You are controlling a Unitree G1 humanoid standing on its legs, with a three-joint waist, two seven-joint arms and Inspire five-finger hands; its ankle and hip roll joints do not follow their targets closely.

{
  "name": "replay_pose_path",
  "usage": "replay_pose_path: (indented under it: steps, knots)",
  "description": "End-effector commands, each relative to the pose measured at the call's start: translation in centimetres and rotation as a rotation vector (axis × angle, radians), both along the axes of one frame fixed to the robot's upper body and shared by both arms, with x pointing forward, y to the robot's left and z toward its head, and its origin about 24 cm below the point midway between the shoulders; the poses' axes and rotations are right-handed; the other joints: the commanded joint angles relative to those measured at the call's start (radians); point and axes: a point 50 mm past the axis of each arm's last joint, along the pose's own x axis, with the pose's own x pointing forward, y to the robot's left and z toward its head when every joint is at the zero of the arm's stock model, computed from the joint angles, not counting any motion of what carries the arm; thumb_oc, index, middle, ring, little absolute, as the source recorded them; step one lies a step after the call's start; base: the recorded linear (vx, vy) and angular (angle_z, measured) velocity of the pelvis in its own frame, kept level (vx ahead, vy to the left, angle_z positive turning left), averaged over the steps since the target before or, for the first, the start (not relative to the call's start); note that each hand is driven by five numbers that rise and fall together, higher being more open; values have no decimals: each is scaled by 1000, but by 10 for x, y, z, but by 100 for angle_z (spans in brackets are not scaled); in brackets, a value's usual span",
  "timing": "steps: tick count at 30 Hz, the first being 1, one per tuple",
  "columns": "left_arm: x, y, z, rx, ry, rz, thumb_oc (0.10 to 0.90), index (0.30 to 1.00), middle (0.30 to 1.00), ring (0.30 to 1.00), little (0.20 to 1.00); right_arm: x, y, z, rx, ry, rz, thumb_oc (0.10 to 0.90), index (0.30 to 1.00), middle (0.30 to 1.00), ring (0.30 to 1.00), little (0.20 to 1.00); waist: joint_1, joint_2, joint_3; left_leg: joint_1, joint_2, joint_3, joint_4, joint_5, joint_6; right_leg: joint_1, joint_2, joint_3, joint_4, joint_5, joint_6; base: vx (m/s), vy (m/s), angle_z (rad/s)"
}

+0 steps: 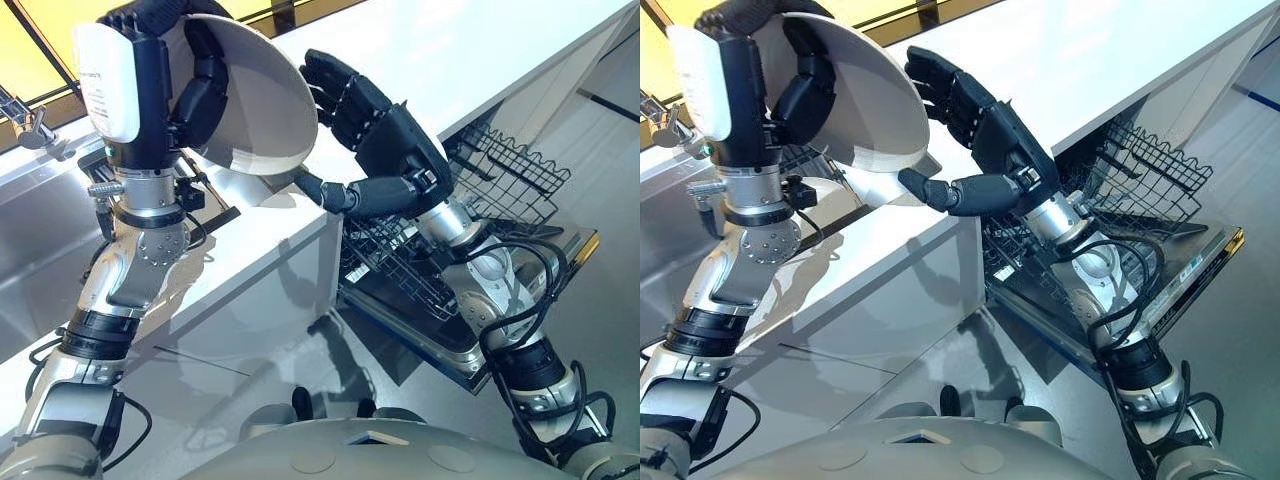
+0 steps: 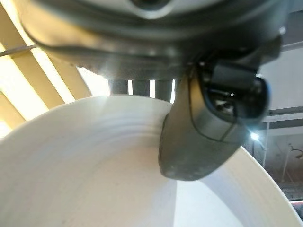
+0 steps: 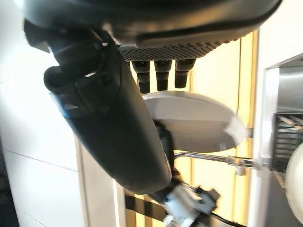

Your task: Pick up plates and place into dishwasher.

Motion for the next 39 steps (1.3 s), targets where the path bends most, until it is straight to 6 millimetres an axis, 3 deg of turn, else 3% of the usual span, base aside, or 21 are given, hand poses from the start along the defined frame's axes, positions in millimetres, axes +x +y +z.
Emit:
replay_pose_path:
  steps: [1,8,9,10,12,19,29,30,31,32,39]
  knots:
    - [4,-19,32,-68,-155,-133,100,300,300,300,200,-5,7,44,193,-204,6,800,900,900,900,900,-8,-2,-78,35,-17,0,9,-124,-19,-57,22,-21,98,-77,45,0,0,0]
    - [-11,-43,6,-113,-91,-268,100,300,300,300,200,-3,2,27,271,-101,-96,800,900,900,900,900,-1,-7,-67,41,-15,5,13,-128,-17,-49,21,-28,90,-72,46,2,-3,0]
    - [-13,-44,3,-124,-86,-278,100,300,300,300,200,-3,1,25,273,-91,-110,701,815,815,815,801,0,-8,-66,42,-15,6,13,-129,-18,-48,21,-30,87,-72,47,0,0,0]
    - [-15,-44,1,-139,-83,-291,100,300,300,300,200,-3,0,22,270,-82,-123,325,493,493,493,425,1,-9,-65,42,-15,7,13,-129,-18,-47,20,-31,86,-71,48,0,0,0]
    - [-20,-44,-1,-157,-90,-314,100,300,300,300,200,-2,-4,17,259,-68,-168,100,300,300,300,200,2,-10,-64,42,-15,7,12,-129,-18,-46,22,-32,83,-70,46,0,0,0]
    - [-37,-48,10,-130,-290,-318,100,300,300,300,200,4,-21,6,144,-111,-424,100,300,300,300,200,-3,-10,-60,41,-13,-7,5,-127,-18,-49,29,-25,90,-76,43,0,0,0]
    - [-46,-38,34,-74,-484,-231,100,300,300,300,200,12,-41,-12,81,-6,-550,100,300,300,300,200,-13,-7,-62,37,-16,-40,1,-125,-19,-53,33,-17,112,-93,40,6,7,4]
    - [-47,-36,35,-73,-482,-233,193,380,380,380,293,12,-43,-14,77,-1,-560,100,300,300,300,200,-13,-6,-62,36,-16,-42,1,-125,-20,-53,33,-17,113,-94,40,3,4,8]
    - [-46,-35,37,-77,-468,-234,407,564,564,564,507,12,-45,-15,73,4,-572,100,300,300,300,200,-13,-6,-63,35,-16,-44,1,-125,-20,-53,32,-18,113,-95,40,-1,5,10]
    - [-45,-33,37,-90,-441,-240,800,900,900,900,900,12,-46,-15,73,5,-581,100,300,300,300,200,-12,-5,-63,34,-16,-45,1,-124,-21,-53,32,-19,113,-95,40,-4,7,12]
    - [-39,-31,21,-275,-19,-581,800,900,900,900,900,9,-62,-14,88,-41,-694,100,300,300,300,200,2,1,-54,34,-13,-49,1,-120,-22,-48,31,-27,108,-92,44,-6,3,11]
